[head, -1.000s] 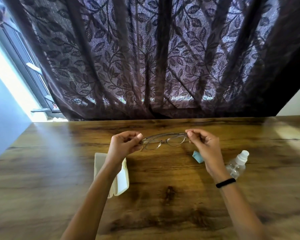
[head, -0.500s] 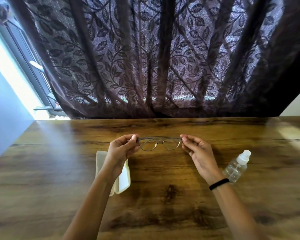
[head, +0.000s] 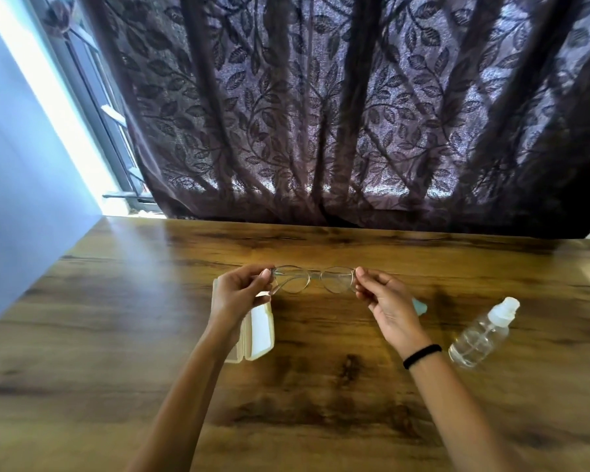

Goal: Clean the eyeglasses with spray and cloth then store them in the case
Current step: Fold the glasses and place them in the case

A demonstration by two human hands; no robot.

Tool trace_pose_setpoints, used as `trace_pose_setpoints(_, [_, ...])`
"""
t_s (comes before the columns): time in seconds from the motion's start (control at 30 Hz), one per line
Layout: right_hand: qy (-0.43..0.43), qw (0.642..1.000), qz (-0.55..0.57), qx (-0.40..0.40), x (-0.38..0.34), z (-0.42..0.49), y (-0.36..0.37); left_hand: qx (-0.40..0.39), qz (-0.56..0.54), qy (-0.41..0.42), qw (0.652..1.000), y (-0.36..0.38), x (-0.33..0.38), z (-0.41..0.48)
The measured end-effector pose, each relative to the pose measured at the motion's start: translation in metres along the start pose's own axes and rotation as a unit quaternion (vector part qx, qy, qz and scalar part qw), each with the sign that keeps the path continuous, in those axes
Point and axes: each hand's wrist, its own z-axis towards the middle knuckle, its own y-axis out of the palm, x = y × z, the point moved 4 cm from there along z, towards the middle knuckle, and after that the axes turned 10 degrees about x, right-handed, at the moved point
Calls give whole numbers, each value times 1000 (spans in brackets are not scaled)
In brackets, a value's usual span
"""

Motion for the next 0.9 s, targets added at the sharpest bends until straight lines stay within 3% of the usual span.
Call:
trace_pose_setpoints(0.5, [-70,976,-155,-136,13,6,105,128,98,114,980,-80,-13,-49])
trace_pose_setpoints(0.9, [-101,913,-305,-250,17,16,172,163,175,163,957,-73,-28,-64])
